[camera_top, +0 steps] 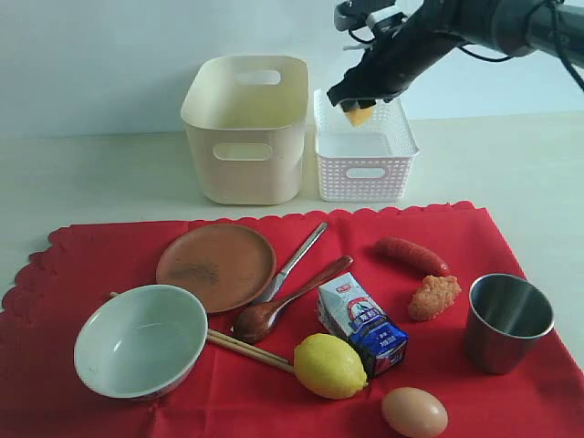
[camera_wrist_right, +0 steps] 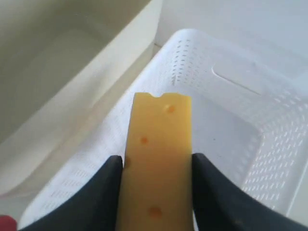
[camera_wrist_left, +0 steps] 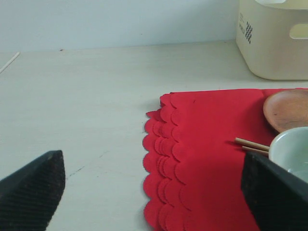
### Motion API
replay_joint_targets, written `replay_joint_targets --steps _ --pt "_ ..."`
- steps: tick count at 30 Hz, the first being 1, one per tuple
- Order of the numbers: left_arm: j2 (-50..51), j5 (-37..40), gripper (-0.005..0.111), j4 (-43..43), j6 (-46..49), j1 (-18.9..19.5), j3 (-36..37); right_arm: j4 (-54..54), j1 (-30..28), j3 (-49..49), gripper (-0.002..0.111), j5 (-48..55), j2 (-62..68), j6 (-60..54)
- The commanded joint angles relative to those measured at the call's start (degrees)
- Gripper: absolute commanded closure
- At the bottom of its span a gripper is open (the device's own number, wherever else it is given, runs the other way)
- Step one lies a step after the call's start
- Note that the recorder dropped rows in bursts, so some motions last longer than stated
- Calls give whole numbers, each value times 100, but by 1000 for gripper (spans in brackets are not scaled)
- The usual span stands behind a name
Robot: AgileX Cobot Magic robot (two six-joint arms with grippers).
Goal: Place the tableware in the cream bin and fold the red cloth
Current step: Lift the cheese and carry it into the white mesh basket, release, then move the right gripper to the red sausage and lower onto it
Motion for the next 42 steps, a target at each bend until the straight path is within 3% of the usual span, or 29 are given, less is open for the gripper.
replay_joint_targets --steps 1,16,26,35,42 --pt "-28 -64 13 11 4 16 18 -250 -37 -455 108 224 403 196" --pt "-28 -64 13 11 4 16 18 -322 -37 -693 107 334 909 178" --pt "-28 -64 13 11 4 16 18 -377 -37 -693 70 518 909 178" --pt "-28 -64 13 11 4 16 18 -435 -37 -693 51 821 842 178" --pt "-28 -64 13 11 4 16 18 -510 -37 -693 51 1250 92 198"
